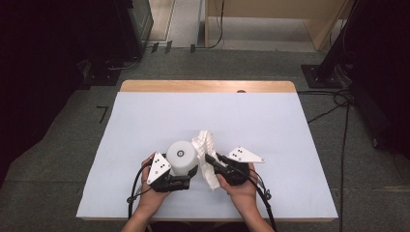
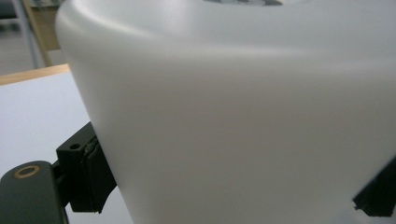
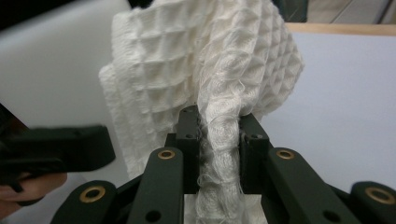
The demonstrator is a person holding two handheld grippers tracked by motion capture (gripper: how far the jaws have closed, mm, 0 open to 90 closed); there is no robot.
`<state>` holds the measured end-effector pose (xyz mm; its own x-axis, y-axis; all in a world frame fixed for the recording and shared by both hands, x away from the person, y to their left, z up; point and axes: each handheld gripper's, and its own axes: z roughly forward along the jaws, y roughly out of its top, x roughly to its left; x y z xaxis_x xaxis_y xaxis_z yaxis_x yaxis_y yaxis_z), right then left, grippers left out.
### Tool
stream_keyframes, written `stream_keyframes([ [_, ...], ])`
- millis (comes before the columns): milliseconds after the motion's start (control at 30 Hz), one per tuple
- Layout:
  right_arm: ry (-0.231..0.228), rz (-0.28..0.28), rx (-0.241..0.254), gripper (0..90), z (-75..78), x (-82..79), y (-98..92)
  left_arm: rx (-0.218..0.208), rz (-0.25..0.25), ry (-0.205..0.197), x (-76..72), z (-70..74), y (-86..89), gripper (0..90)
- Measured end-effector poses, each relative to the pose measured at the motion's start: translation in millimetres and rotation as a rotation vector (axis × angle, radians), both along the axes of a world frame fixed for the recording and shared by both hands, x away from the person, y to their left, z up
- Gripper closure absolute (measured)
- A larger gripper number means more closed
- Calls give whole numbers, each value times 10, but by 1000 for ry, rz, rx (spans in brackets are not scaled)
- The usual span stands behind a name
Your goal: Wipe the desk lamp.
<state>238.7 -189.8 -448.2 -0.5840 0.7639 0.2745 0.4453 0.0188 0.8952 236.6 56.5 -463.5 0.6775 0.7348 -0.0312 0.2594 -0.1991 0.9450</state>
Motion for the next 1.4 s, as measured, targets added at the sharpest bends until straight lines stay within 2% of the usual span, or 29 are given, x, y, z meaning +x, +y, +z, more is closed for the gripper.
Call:
stream_keyframes([
  [133,6,-41,20,751,21,32,-126,36,24,8,50,-111,20,83],
  [200,3,-45,19,751,17,46,-155,75,33,-9,51,-151,11,83],
  [300,8,-49,19,751,3,57,-158,123,24,-6,46,-213,0,82],
  [400,10,-42,13,751,-8,59,-144,101,21,11,50,-222,28,82],
  [467,9,-40,11,751,-16,56,-134,97,41,19,45,-217,45,80],
  [500,6,-39,5,751,-21,58,-133,83,50,24,40,-214,50,69],
  [567,10,-40,8,751,-23,56,-131,26,26,52,31,-179,84,0],
  [600,7,-41,8,751,-24,58,-134,13,31,55,17,-162,86,0],
  [700,7,-44,14,751,-16,55,-141,31,97,36,-40,-143,35,0],
  [767,6,-44,11,751,-11,54,-144,56,169,32,-79,-149,-37,0],
  [833,7,-42,13,751,-17,55,-137,107,229,48,-90,-171,-121,0],
  [867,5,-41,8,751,-22,58,-134,120,240,56,-90,-186,-142,0],
  [933,14,-38,7,751,-30,51,-119,114,255,57,-100,-208,-146,48],
  [967,9,-34,6,750,-32,51,-113,107,249,57,-101,-205,-131,80],
  [1100,-5,-28,12,751,-5,39,-104,105,202,73,-81,-184,-97,84],
  [1167,-15,-17,19,751,31,21,-100,71,137,93,-69,-158,-72,85],
  [1233,-35,1,33,750,80,-8,-83,18,49,109,-67,-113,-60,85],
  [1267,-49,14,35,750,107,-24,-72,4,7,115,-70,-85,-65,85],
  [1400,-85,51,40,749,185,-83,-4,-29,-115,95,-132,4,-121,85],
])
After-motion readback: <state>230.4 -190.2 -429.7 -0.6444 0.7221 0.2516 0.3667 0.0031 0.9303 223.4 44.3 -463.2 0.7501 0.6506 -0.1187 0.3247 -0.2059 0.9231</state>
